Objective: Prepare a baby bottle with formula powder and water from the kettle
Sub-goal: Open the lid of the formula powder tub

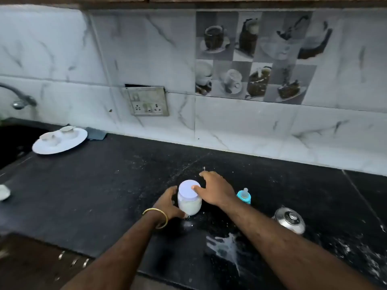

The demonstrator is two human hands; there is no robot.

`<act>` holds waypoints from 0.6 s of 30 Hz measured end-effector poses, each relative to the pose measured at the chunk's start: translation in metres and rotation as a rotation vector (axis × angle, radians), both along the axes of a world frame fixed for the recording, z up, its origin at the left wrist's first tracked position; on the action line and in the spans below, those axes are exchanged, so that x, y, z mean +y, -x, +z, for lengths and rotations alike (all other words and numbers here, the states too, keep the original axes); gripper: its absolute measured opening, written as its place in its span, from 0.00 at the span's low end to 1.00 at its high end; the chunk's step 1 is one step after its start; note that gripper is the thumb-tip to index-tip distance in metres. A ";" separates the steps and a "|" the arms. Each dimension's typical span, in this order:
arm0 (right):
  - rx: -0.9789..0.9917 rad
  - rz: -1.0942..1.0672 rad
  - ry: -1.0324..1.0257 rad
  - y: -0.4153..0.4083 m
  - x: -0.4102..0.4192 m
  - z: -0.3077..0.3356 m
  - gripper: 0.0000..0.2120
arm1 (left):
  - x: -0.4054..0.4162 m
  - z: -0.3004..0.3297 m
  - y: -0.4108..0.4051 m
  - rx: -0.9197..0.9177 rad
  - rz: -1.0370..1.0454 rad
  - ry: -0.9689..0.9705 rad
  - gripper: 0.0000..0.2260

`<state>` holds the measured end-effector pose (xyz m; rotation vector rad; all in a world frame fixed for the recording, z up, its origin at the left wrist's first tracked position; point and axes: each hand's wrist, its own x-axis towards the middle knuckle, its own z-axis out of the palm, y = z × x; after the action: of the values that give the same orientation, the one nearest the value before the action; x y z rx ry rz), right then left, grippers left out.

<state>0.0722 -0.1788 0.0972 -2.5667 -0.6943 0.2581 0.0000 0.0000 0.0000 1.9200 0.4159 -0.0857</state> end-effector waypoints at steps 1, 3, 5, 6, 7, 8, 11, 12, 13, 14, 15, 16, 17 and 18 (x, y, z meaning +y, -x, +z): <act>0.034 0.036 0.017 -0.003 0.003 0.000 0.32 | -0.007 -0.003 0.002 -0.031 0.033 0.038 0.49; 0.065 0.103 0.076 -0.007 0.008 0.000 0.35 | -0.020 -0.007 0.009 -0.067 0.121 0.047 0.46; 0.088 0.154 0.145 -0.009 0.015 -0.003 0.39 | -0.031 -0.007 0.012 -0.087 0.205 0.061 0.42; 0.089 0.169 0.176 -0.007 0.017 -0.005 0.41 | -0.035 -0.007 0.014 -0.096 0.243 0.065 0.40; 0.088 0.179 0.204 -0.007 0.018 -0.009 0.42 | -0.037 -0.007 0.014 -0.104 0.271 0.065 0.38; 0.085 0.188 0.227 -0.006 0.018 -0.010 0.42 | -0.040 -0.003 0.015 -0.107 0.288 0.070 0.36; 0.062 0.180 0.266 -0.001 0.015 -0.013 0.41 | -0.041 -0.005 0.015 -0.125 0.291 0.049 0.34; 0.047 0.175 0.280 -0.001 0.015 -0.014 0.41 | -0.040 -0.004 0.014 -0.123 0.282 0.046 0.33; 0.034 0.169 0.298 -0.001 0.014 -0.013 0.40 | -0.039 -0.004 0.013 -0.118 0.266 0.050 0.32; 0.023 0.157 0.319 0.000 0.014 -0.012 0.39 | -0.036 -0.003 0.012 -0.110 0.242 0.055 0.32; 0.010 0.142 0.343 0.001 0.014 -0.011 0.38 | -0.035 -0.001 0.010 -0.107 0.207 0.054 0.32; 0.002 0.127 0.374 0.003 0.015 -0.010 0.37 | -0.034 0.000 0.009 -0.110 0.167 0.053 0.32; -0.009 0.113 0.401 0.005 0.016 -0.009 0.37 | -0.033 0.001 0.008 -0.116 0.114 0.046 0.33; -0.020 0.102 0.423 0.006 0.017 -0.007 0.37 | -0.034 0.000 0.006 -0.133 0.054 0.029 0.35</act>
<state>0.0658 -0.1622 0.0898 -2.9373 -0.8565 0.4563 -0.0064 -0.0336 0.0005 1.8719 0.3753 0.0705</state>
